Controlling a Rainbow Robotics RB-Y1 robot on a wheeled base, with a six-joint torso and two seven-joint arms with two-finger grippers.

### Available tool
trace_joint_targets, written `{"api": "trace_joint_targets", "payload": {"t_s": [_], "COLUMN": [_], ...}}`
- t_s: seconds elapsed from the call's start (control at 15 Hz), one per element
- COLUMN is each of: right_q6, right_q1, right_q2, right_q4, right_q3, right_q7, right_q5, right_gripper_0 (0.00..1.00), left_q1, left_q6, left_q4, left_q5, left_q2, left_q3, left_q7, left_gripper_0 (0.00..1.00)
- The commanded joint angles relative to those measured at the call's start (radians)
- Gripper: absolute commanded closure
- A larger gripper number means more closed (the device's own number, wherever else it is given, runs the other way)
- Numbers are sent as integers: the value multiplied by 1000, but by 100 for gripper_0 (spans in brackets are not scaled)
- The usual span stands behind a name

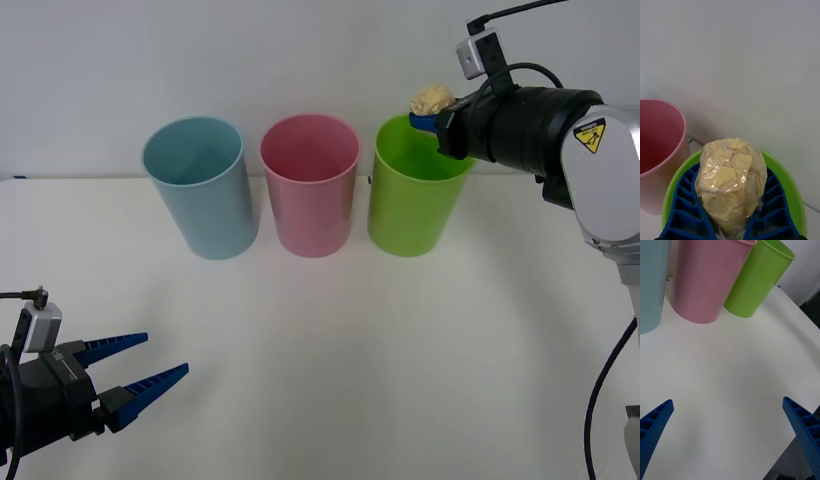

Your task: Put cans in the blue bin and PET bottles in the pink bin and trash in the green bin.

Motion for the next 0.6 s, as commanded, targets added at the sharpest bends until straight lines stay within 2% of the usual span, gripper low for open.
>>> {"api": "trace_joint_targets", "payload": {"t_s": [0.07, 0.6], "right_q6": [37, 51], "right_q1": [-23, -37], "right_q2": [1, 1], "right_q4": [76, 113], "right_q3": [12, 32], "right_q7": [28, 37], "right_q5": [20, 31], "right_gripper_0": [100, 100], "left_q1": [0, 0], "left_q6": [0, 0], "left_q4": [0, 0], "left_q5": [0, 0], "left_q2": [0, 0], "left_q3": [0, 0], "left_q7": [0, 0], "left_gripper_0": [0, 0]}}
